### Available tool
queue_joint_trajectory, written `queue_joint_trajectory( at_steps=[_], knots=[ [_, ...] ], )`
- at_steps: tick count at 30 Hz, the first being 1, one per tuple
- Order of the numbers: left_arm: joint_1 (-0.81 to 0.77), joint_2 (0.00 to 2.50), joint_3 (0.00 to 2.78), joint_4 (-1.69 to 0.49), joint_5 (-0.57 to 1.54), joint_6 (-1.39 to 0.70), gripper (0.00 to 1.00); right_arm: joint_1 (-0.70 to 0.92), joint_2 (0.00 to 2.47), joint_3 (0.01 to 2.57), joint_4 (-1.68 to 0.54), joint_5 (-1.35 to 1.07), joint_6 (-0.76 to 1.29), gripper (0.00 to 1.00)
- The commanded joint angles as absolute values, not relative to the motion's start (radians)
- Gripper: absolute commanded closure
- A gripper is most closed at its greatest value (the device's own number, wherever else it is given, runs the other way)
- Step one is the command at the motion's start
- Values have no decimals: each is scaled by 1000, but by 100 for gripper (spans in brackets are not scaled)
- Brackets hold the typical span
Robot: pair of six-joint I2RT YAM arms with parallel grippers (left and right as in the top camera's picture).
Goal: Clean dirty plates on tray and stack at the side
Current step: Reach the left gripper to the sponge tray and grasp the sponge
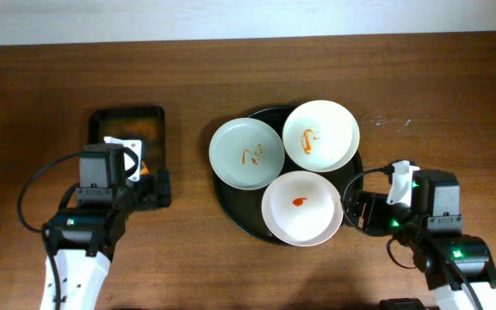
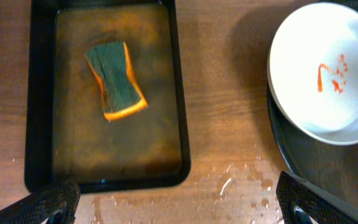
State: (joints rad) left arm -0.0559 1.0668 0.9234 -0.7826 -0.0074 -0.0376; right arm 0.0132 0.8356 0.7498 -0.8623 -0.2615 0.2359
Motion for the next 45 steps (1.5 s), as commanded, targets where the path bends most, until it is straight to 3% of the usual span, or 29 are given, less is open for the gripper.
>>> queue_joint_trajectory(
  at_steps=[1,7,10,14,17,19,27,29,34,38,45],
  knots=[
    [-27,1113,966,-737,7,-22,1,20,851,767,-879,-281,242,1],
    [126,1428,1162,-682,13,78,11,20,851,767,-879,-281,242,0],
    [184,1619,1164,-605,15,53,20,20,851,767,-880,-281,242,0],
    [186,1744,1164,-568,41,54,36,20,851,767,-879,-281,242,0],
    [185,1816,1164,-516,57,54,38,20,851,767,-880,-281,242,0],
    [185,1836,1164,-505,57,54,44,20,851,767,-880,-281,242,0],
    [185,1896,1164,-481,64,54,44,20,851,767,-880,-281,242,0],
    [185,1896,1164,-479,64,54,62,20,851,767,-880,-281,242,0],
    [185,1896,1164,-479,65,54,75,20,851,767,-880,-281,242,0],
    [183,1893,1164,-487,68,54,99,20,851,767,-880,-278,242,0],
    [183,1657,1167,-539,193,54,100,20,851,767,-887,-267,241,0]
  ],
)
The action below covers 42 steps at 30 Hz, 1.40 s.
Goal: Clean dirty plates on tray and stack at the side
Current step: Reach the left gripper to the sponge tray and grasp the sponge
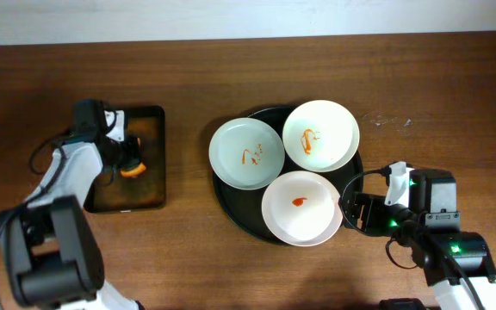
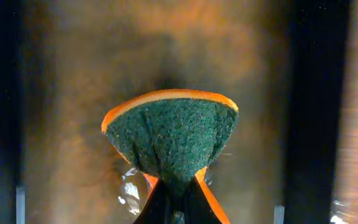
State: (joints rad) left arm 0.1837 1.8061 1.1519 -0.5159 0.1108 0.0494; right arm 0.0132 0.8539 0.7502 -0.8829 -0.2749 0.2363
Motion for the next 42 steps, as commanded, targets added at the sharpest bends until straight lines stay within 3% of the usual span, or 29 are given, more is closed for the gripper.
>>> queue_joint_trajectory(
  at_steps=[1,7,11,21,42],
  knots=[
    [183,1636,1167,-559,196,54,99,20,851,767,-889,-250,241,0],
    [184,1617,1167,-668,296,55,99,20,851,767,-906,-247,241,1],
    [199,1617,1167,-664,517,112,99,20,851,767,-906,-247,241,0],
    [438,1617,1166,-686,1039,265,100,20,851,767,-906,-247,241,1],
    [474,1617,1166,-687,1085,264,100,20,851,767,-911,-247,241,1]
  ],
)
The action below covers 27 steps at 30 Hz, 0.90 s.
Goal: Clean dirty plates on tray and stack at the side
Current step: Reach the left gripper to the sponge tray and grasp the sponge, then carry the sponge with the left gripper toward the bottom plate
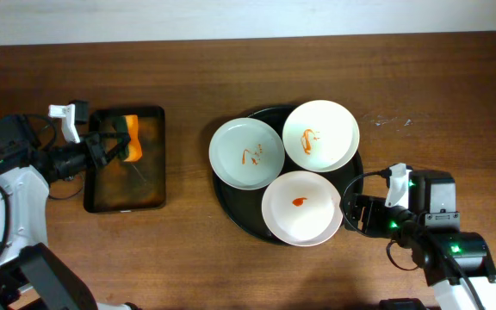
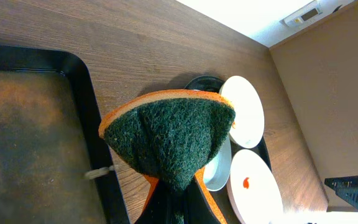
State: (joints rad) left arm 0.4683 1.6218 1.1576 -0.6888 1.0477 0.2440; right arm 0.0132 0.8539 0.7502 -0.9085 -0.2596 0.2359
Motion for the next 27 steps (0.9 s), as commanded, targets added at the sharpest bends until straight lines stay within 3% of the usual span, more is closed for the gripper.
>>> queue_joint_trajectory(
  at_steps=[1,8,12,15,17,21,22,27],
  knots=[
    [474,1617,1166,-687,1085,264,100,20,851,767,-913,-247,241,1],
    [474,1617,1166,-687,1038,264,99,20,852,767,-913,-247,241,1],
    [474,1617,1166,-694,893,261,99,20,893,767,-918,-252,242,0],
    [433,1617,1166,-694,585,160,99,20,941,767,-918,-262,242,0],
    [374,1617,1166,-694,556,154,99,20,958,767,-923,-278,241,1],
    [181,1610,1166,-698,512,150,100,20,1002,767,-947,-313,241,22],
    [132,1608,1166,-697,508,150,100,20,1022,767,-947,-335,242,32],
    [-130,1608,1170,-692,519,150,100,20,1213,762,-945,-375,245,47]
  ],
)
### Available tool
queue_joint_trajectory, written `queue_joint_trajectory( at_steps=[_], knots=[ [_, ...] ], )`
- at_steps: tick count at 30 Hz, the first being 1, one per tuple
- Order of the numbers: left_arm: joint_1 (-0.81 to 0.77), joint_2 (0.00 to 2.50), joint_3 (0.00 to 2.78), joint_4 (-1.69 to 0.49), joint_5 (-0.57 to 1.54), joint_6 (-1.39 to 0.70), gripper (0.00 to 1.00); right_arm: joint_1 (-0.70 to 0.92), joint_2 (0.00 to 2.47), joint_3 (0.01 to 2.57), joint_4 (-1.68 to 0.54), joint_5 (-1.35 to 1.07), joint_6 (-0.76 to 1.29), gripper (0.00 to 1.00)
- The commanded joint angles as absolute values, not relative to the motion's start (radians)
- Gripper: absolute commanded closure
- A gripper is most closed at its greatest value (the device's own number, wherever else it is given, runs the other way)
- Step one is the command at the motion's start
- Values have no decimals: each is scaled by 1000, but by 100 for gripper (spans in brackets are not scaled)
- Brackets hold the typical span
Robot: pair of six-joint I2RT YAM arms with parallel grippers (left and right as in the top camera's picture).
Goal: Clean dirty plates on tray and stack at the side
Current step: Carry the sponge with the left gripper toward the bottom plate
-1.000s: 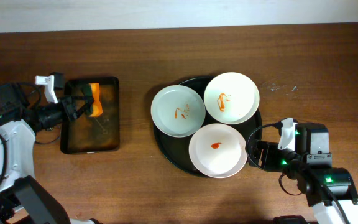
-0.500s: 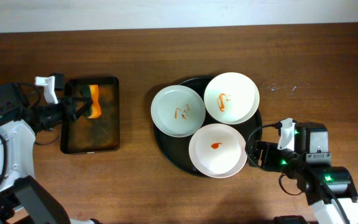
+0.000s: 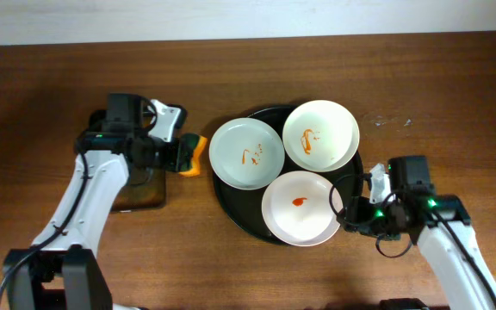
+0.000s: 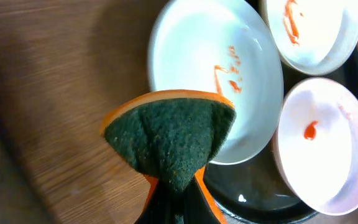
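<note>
Three white plates with red smears sit on a round black tray (image 3: 231, 207): a left plate (image 3: 246, 153), a back right plate (image 3: 320, 135) and a front plate (image 3: 302, 207). My left gripper (image 3: 179, 155) is shut on an orange and green sponge (image 3: 195, 154), held just left of the left plate. The left wrist view has the sponge (image 4: 169, 140) folded in front of the left plate (image 4: 229, 81). My right gripper (image 3: 349, 215) sits at the front plate's right rim; its jaws are too small to read.
A black rectangular pan (image 3: 140, 185) of brownish water lies at the left, under my left arm. The wooden table (image 3: 455, 103) has a few water drops at the back right.
My left gripper carried the sponge from above the black pan rightward to the left edge of the round tray. My right arm shifted slightly left toward the front plate.
The sponge lay in the black pan with my left gripper open near the pan. Then the gripper was shut on the sponge inside the pan. Later it held the sponge lifted over the pan, and now beside the left plate.
</note>
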State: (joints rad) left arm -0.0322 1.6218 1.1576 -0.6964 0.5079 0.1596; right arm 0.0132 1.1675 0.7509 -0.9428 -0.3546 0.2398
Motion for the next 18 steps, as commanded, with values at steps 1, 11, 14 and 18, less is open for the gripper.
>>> queue_joint_trajectory(
  at_steps=[1,11,14,18],
  knots=[
    [-193,1608,1170,-682,518,150,99,20,1276,762,-939,-375,245,51],
    [-517,1612,1169,-598,466,146,99,20,1471,762,-817,-393,249,72],
    [-549,1630,1169,-588,466,142,100,20,1472,762,-814,-389,250,77],
    [-585,1691,1169,-541,485,86,100,20,1472,762,-813,-389,253,85]
  ],
)
